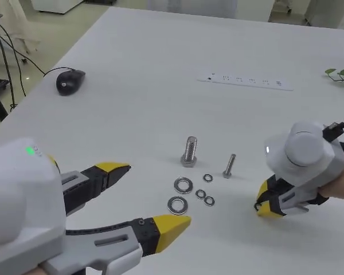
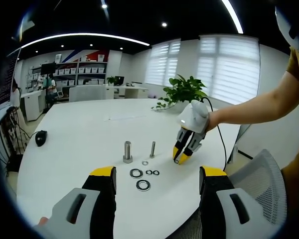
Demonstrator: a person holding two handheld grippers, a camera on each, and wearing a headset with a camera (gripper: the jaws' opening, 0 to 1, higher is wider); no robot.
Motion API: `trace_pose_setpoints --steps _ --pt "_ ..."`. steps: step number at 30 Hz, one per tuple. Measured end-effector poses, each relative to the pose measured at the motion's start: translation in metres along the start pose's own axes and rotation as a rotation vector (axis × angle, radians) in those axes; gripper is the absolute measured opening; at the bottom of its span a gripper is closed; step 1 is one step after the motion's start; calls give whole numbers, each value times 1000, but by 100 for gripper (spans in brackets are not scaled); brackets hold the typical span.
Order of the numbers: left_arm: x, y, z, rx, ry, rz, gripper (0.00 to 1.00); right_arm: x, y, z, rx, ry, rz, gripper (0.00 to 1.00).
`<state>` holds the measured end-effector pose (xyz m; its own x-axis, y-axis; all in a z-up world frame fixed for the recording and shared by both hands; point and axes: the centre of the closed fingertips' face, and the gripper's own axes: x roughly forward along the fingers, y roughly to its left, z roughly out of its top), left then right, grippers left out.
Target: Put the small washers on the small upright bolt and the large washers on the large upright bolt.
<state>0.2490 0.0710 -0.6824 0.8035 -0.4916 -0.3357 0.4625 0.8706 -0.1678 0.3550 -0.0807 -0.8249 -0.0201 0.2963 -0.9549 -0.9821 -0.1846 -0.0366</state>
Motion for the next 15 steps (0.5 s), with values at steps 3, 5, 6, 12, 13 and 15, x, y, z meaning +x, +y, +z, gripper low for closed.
trace_pose_setpoints --steps 3,5,6,12,13,15 --pt "0 -1 0 0 -1 -1 67 0 -1 0 4 -1 -7 13" --pt "0 -2 1 0 -4 0 67 0 -1 0 -4 -4 -10 12" --pt "0 -2 2 1 -5 0 67 0 -1 1 -7 -3 -12 12" --pt "-1 -5 1 6 0 -4 67 -10 -6 7 10 -8 -20 12" --pt "-1 -5 1 7 0 -4 67 -13 -7 9 12 -13 -21 12" --pt "-1 -5 1 7 -1 -5 67 -21 -10 15 3 -22 -32 12"
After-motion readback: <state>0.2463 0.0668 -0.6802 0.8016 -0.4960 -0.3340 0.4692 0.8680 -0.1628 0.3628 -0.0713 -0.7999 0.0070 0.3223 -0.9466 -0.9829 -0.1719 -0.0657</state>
